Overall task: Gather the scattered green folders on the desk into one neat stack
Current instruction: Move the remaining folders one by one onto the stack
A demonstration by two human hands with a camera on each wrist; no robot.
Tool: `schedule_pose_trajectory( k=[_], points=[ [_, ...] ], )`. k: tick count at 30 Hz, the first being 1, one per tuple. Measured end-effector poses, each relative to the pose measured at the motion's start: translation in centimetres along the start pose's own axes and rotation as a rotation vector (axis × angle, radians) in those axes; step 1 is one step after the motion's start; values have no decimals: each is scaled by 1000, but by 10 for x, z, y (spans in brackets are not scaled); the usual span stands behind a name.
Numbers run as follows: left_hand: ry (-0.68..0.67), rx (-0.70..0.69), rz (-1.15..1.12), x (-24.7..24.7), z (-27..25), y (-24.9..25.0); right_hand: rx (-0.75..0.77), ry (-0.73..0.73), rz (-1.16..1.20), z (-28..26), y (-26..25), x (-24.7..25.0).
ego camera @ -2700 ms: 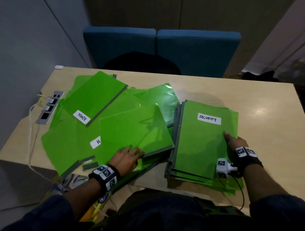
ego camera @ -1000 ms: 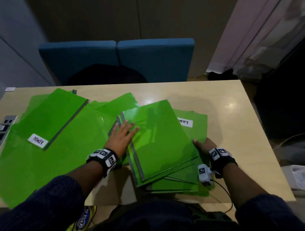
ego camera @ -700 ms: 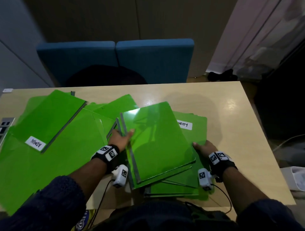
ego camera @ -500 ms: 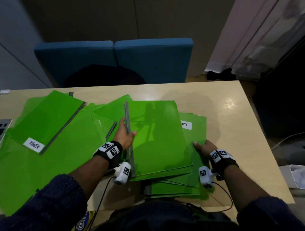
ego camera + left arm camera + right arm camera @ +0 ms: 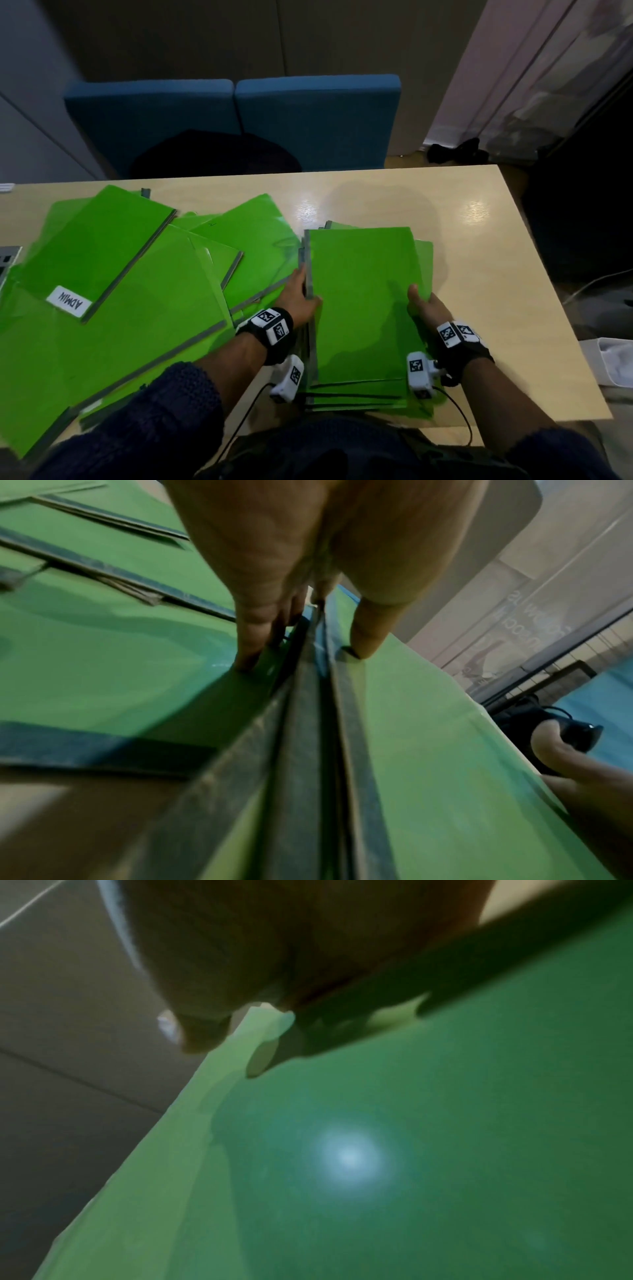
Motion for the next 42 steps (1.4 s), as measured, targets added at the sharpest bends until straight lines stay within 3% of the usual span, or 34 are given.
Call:
schedule_pose_trajectory(
  k=[3, 7, 14, 17, 23, 25, 28, 33, 36, 39, 42],
  points=[
    [-39, -10, -6, -6, -1, -2, 89, 3, 197, -10, 5, -7],
    [-53, -100, -75, 2, -5, -2, 131, 18, 290, -21, 8, -6],
    [24, -346, -518, 58, -33, 12, 206, 34, 287, -21, -45, 1],
    [212, -294, -472, 118, -45, -22, 203, 29, 261, -10, -72, -17],
    [732, -36, -209, 248, -110, -160, 224, -11, 283, 2, -117, -92],
    [816, 45, -131, 279, -134, -200, 196, -25, 284, 4, -120, -114],
    [736, 201, 117, 309, -145, -245, 139, -35, 204, 9, -110, -137],
    [351, 453, 455, 302, -134, -283, 40, 4, 22, 17, -91, -147],
    [324, 530, 592, 293, -133, -284, 2, 18, -43, 16, -89, -145],
    [348, 513, 753, 293, -129, -282, -46, 17, -74, 20, -84, -142],
    [371, 372, 546, 294, -121, -283, -69, 40, -98, 18, -81, -139]
  ],
)
Point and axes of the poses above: each hand's wrist, its own z-axis towards the middle knuckle, its own x-axis out of the back of the hand, y = z × x, the point moved 8 cm from there along z, towards the middle knuckle, and after that the axes turned 13 degrees about -y, right-handed, at the moved point
